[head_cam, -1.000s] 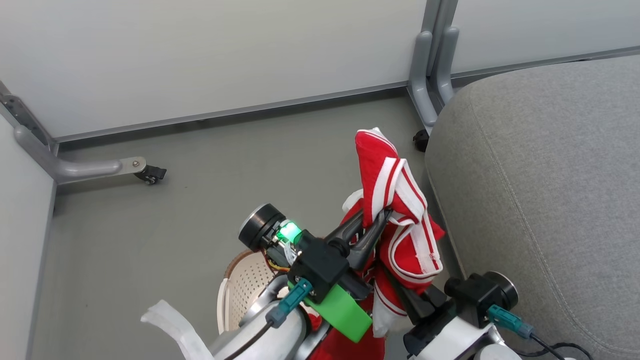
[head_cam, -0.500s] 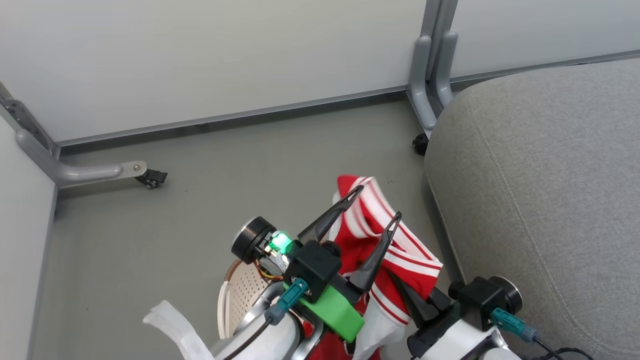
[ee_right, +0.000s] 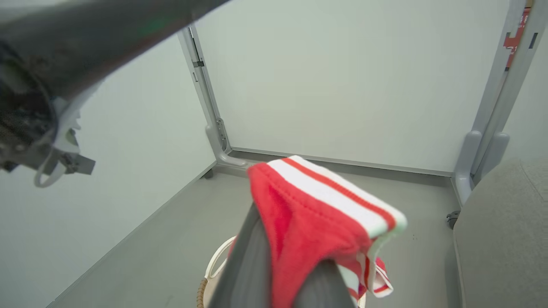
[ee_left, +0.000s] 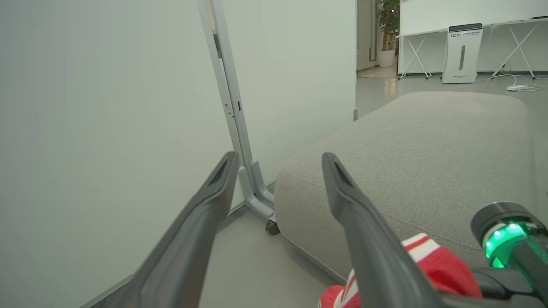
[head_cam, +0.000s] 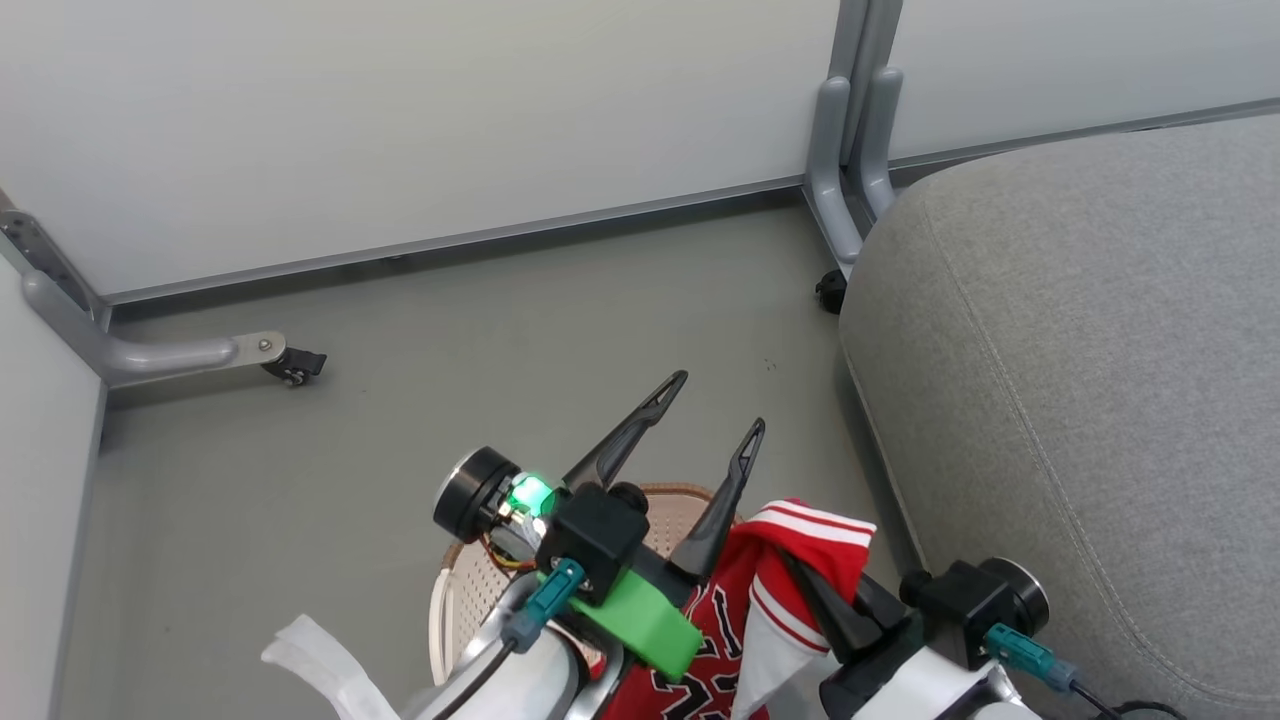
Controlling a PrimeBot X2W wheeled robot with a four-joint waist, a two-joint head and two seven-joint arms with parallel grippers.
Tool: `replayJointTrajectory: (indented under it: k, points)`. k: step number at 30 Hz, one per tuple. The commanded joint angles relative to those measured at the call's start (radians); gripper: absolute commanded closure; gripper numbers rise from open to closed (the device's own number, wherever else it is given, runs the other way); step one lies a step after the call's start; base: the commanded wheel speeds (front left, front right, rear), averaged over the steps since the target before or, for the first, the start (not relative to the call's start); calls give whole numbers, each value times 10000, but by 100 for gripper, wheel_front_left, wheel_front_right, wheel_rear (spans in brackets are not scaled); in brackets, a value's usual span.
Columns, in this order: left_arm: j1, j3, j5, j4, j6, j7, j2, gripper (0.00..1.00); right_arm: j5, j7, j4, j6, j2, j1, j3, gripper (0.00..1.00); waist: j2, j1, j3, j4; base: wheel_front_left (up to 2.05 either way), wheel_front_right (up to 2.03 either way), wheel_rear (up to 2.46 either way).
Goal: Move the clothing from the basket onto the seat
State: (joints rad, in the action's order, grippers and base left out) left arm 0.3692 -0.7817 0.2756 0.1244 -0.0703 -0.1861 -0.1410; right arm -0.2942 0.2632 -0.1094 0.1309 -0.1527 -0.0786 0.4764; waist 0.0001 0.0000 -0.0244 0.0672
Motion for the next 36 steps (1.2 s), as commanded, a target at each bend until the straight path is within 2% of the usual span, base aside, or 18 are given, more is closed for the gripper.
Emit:
replayJointTrajectory:
  k: [1,10,16,21,29,36]
  points:
    - [-240,15,151,75,101,-40,-100,0,104,24,106,-3,-56,-16,-59,100,-1,0,-44,54,0,0,0]
    - [-463,259,616,680,489,-508,-479,0,540,26,921,-3,-105,-458,-597,100,-1,0,-540,640,0,0,0]
    - [-455,209,266,925,1042,-781,-819,0,760,24,1738,-3,-83,-732,-1128,100,-1,0,-1060,1427,0,0,0]
    - [-635,437,-181,395,1406,-791,-1011,0,906,26,2441,-3,43,-812,-1540,100,-1,0,-1533,2228,0,0,0]
    - [-665,710,-683,164,1666,-796,-1097,0,988,24,3130,-3,406,-558,-1917,100,-1,0,-2247,3454,0,0,0]
    - [-400,898,-887,140,1803,-798,-1001,0,924,24,3339,-3,720,-373,-2277,100,-1,0,-2828,4138,0,0,0]
